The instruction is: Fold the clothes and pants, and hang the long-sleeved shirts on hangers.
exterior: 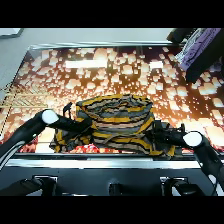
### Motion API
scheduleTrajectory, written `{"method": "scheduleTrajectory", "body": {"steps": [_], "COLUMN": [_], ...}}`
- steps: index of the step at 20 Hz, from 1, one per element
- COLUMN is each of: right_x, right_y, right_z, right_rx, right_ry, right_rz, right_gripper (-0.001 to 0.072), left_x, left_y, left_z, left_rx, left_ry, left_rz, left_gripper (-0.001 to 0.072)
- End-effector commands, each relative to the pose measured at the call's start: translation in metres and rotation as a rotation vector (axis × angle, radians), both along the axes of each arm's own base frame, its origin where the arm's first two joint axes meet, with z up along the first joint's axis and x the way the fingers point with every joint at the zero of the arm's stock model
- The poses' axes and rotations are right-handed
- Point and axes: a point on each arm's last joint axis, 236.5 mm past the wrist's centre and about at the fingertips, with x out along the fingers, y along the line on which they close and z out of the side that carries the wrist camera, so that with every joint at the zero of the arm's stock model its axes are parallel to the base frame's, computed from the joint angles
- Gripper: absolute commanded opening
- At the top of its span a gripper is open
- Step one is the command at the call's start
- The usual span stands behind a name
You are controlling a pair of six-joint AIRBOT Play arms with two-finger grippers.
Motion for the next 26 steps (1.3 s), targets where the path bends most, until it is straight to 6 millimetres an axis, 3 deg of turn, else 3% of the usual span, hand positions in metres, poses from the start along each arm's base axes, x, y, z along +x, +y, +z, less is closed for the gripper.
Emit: {"method": "scheduleTrajectory", "body": {"steps": [1,2,3,4,5,6,9,10,12,14,16,17,19,20,22,26], "right_x": [0.005,0.004,0.002,0.003,0.005,0.008,-0.004,-0.009,-0.019,-0.032,-0.037,-0.032,-0.019,-0.014,-0.004,0.008], "right_y": [-0.007,-0.011,-0.016,-0.022,-0.031,-0.045,-0.090,-0.091,-0.071,-0.042,-0.026,-0.019,-0.002,0.006,0.015,0.016], "right_z": [-0.021,-0.024,-0.025,-0.021,-0.012,0.004,0.062,0.080,0.099,0.088,0.067,0.058,0.040,0.028,0.003,-0.022], "right_rx": [-0.064,-0.104,-0.141,-0.188,-0.248,-0.342,-0.627,-0.662,-0.634,-0.628,-0.730,-0.789,-0.860,-0.866,-0.868,-0.896], "right_ry": [0.006,-0.014,-0.029,-0.062,-0.106,-0.154,-0.217,-0.241,-0.293,-0.292,-0.260,-0.262,-0.273,-0.261,-0.228,-0.199], "right_rz": [0.044,0.083,0.116,0.140,0.172,0.215,0.390,0.453,0.566,0.722,0.879,0.932,0.990,1.008,1.033,1.033], "right_gripper": [0.0110,0.0214,0.0238,0.0285,0.0288,0.0292,0.0335,0.0351,0.0364,0.0364,0.0368,0.0388,0.0497,0.0498,0.0498,0.0481], "left_x": [0.031,0.036,0.043,0.050,0.059,0.068,0.088,0.090,0.090,0.085,0.077,0.074,0.066,0.064,0.062,0.062], "left_y": [-0.010,-0.012,-0.012,-0.009,-0.001,0.012,0.063,0.076,0.084,0.078,0.065,0.059,0.051,0.049,0.045,0.044], "left_z": [-0.021,-0.020,-0.016,-0.011,-0.005,0.002,0.028,0.037,0.054,0.062,0.062,0.060,0.056,0.056,0.056,0.056], "left_rx": [0.016,0.015,0.013,0.016,0.036,0.067,0.228,0.276,0.330,0.355,0.372,0.385,0.427,0.446,0.462,0.463], "left_ry": [0.002,-0.016,-0.049,-0.077,-0.110,-0.141,-0.252,-0.295,-0.376,-0.419,-0.439,-0.449,-0.470,-0.483,-0.496,-0.498], "left_rz": [-0.010,-0.026,-0.044,-0.049,-0.052,-0.056,-0.092,-0.102,-0.148,-0.196,-0.253,-0.284,-0.352,-0.380,-0.404,-0.407], "left_gripper": [0.0018,0.0019,0.0027,0.0150,0.0348,0.0438,0.0475,0.0476,0.0476,0.0476,0.0477,0.0477,0.0477,0.0477,0.0477,0.0477]}}
